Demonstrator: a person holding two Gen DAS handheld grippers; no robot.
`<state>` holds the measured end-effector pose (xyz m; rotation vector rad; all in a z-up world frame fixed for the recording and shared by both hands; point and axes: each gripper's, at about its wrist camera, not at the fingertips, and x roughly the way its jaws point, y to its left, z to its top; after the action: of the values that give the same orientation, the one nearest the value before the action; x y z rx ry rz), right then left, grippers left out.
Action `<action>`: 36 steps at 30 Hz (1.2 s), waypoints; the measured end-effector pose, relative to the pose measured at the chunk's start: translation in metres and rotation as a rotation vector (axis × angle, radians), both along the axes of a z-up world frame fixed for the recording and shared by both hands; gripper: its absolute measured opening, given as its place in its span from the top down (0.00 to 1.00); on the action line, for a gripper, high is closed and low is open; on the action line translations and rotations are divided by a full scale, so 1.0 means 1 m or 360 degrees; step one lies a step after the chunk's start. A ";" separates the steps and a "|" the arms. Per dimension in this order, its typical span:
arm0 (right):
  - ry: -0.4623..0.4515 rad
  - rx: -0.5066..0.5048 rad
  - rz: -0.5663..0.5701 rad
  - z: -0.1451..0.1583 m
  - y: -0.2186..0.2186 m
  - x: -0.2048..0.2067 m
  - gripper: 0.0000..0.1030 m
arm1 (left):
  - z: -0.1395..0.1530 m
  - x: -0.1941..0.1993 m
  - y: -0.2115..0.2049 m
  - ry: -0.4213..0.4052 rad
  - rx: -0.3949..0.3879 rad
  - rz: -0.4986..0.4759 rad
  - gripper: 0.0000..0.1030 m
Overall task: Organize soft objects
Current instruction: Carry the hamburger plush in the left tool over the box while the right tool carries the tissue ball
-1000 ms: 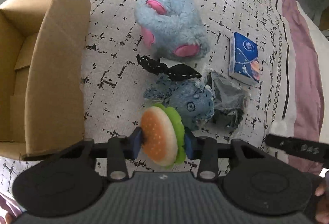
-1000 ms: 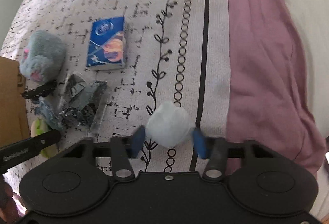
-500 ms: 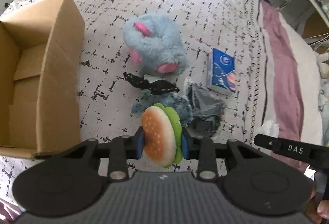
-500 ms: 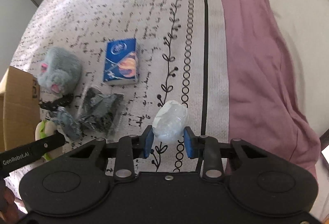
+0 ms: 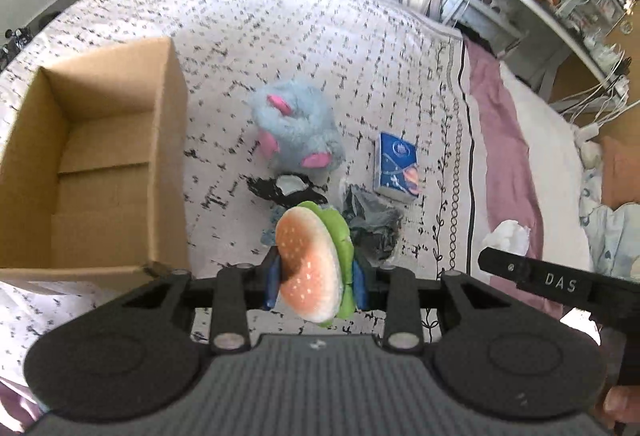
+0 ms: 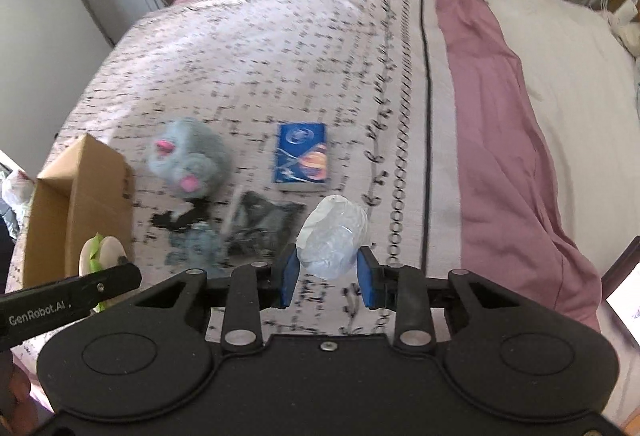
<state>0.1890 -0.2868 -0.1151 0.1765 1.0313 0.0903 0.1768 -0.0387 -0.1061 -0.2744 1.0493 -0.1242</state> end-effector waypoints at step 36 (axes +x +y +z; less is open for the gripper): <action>-0.0118 0.0149 0.0331 0.056 0.173 -0.004 0.70 | 0.018 -0.014 0.155 -0.0098 0.0012 0.0216 0.67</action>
<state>0.1848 -0.1142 -0.0595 0.1496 0.9695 0.3321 0.1628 0.1164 -0.0878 -0.3321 0.9667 -0.0067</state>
